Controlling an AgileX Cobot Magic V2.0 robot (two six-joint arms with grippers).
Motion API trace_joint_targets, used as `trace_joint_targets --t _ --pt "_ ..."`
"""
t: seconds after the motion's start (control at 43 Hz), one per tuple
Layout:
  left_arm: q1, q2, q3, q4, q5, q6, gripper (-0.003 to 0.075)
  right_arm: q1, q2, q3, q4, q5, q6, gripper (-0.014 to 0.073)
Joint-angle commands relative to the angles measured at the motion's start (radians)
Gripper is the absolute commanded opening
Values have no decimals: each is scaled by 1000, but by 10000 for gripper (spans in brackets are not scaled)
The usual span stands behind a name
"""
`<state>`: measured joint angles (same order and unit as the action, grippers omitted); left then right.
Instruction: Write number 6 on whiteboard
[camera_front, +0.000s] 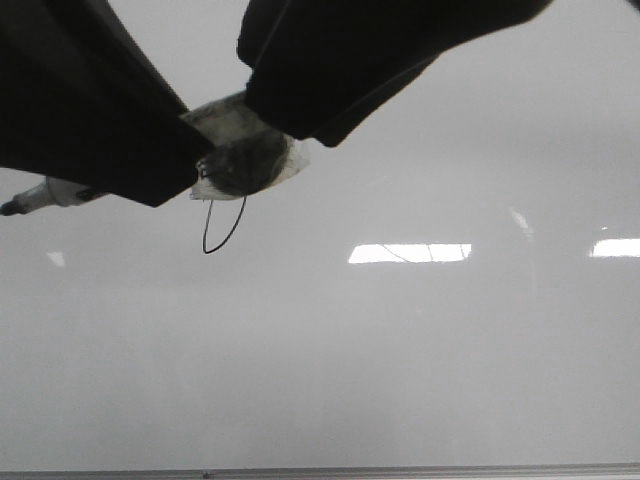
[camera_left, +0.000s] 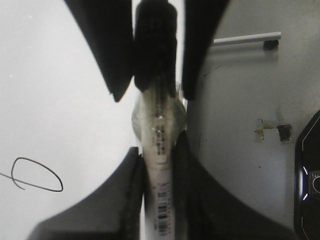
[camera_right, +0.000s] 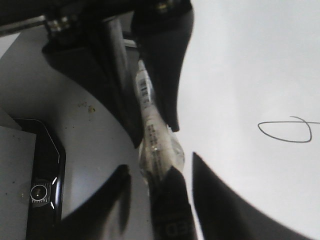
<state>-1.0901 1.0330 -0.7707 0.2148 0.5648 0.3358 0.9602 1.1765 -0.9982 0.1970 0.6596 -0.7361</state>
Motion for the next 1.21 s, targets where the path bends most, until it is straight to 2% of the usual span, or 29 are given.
trace_joint_targets --t 0.0,0.047,0.093,0.233,0.349,0.442,0.535,0.651,0.721,0.86,1.0,1.186 --pt "-3 -12 -36 3 -54 -15 -13 -2 -26 -26 20 -60 36 558" --pt "-3 -12 -36 7 -42 -15 -13 -12 -31 -26 14 -58 59 605" --pt "-1 -12 -36 10 -22 -15 -13 -30 -39 -26 2 -51 86 600" --pt "52 -19 -36 14 25 -55 -13 -126 -112 -14 -80 -18 235 517" --pt "171 -46 -32 40 43 -143 -14 -234 -218 57 -145 -16 357 458" --pt "319 -79 -32 71 47 -247 -14 -335 -332 147 -197 -31 496 421" --pt "511 -109 -32 74 40 -313 -14 -437 -442 243 -242 -50 625 351" --pt "734 -128 -32 55 6 -358 -14 -540 -606 349 -257 -73 701 185" --pt "841 -131 -15 18 -47 -358 -14 -573 -681 395 -257 -87 701 87" --pt "1002 -131 85 -65 -234 -358 -14 -588 -790 454 -256 -107 701 -76" --pt "1092 -131 247 -112 -481 -358 -14 -588 -824 484 -256 -107 701 -68" --pt "1125 -114 408 -125 -804 -358 -14 -588 -822 495 -256 -117 701 -68"
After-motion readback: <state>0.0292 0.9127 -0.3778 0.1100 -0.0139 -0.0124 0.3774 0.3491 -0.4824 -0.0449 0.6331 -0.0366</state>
